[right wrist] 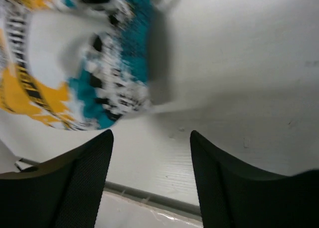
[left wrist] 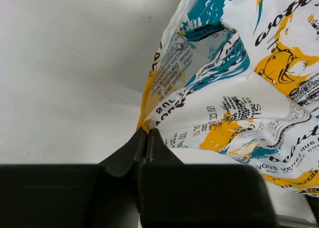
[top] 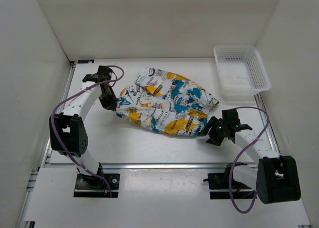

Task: Fold and stack the shorts
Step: Flatten the shorts out

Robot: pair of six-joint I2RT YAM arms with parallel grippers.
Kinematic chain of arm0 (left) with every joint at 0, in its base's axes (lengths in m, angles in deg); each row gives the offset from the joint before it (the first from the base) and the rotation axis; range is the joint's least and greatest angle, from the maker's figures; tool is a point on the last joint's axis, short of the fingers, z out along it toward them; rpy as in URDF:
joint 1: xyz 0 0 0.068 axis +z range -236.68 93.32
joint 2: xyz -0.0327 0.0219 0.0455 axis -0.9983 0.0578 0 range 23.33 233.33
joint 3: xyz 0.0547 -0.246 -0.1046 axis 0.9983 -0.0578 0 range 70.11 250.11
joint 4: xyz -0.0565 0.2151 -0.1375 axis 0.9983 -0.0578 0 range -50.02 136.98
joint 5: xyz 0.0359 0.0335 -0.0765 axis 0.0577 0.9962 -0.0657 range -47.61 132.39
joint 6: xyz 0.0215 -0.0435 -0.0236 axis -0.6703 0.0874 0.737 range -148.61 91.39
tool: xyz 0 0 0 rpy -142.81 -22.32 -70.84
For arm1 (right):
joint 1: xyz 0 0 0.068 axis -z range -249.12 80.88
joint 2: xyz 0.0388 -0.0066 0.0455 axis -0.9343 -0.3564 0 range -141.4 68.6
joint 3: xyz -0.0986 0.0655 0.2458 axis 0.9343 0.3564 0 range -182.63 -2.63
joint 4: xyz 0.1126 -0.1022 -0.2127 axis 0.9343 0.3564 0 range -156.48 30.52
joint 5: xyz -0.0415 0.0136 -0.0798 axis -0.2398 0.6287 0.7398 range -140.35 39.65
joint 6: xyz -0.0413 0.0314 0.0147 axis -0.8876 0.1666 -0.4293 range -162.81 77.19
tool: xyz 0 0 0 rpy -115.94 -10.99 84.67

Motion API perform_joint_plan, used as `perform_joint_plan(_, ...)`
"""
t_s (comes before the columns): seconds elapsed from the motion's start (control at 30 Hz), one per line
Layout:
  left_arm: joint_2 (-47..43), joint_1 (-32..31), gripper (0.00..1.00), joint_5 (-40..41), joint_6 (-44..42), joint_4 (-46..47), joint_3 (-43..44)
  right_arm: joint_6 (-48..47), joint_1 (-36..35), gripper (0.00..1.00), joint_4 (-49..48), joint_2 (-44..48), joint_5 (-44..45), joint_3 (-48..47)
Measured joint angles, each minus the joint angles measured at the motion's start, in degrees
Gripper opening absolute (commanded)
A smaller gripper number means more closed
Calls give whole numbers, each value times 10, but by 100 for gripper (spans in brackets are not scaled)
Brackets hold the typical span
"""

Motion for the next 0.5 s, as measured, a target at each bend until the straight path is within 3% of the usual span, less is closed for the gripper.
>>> perform_joint_plan(0.23,-1,0,11,-3,0,3,-16,75,-20,63,-72,7,-27,53)
perform_joint_plan(0.5,-1,-4,11,-8,2,3,-16,109,-80,55,-137,-97,2,6)
